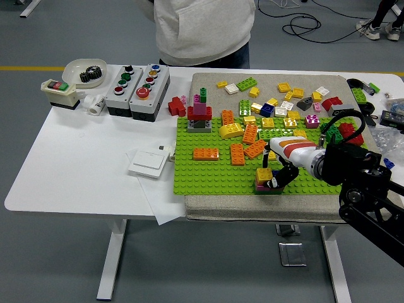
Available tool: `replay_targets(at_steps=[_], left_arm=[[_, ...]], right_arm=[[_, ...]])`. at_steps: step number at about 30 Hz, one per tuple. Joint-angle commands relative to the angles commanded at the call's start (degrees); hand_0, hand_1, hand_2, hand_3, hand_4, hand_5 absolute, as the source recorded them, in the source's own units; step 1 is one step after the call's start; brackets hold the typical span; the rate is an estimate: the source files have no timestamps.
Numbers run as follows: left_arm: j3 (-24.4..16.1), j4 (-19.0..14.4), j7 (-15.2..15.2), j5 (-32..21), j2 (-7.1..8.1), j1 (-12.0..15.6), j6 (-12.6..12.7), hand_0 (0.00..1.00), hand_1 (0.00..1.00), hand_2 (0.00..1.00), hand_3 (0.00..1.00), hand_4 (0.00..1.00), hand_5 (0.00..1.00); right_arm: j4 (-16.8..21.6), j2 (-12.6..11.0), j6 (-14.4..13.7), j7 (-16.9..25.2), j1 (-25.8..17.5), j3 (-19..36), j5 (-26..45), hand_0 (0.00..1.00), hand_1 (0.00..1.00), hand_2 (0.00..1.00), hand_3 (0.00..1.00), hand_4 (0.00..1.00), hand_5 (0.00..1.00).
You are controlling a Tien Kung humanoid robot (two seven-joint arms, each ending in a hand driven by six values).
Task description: Pick up the brick,pile it on top of brick,press brick,pick up the brick,pile it on top of brick,press brick
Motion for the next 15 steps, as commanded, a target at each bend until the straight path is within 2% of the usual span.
replay_targets(at_steps=[15], left_arm=[[0.07,-0.05,0.03,-0.06,-0.02,-0.04,-0.01,0.7,0.728,0.746,0.595,0.691,0.665]], right_arm=[[-0.08,-0.38,0.09,-0.05,-0.61,0.3,0.22,0.002,0.002,0.02,0.249,0.665,0.132]])
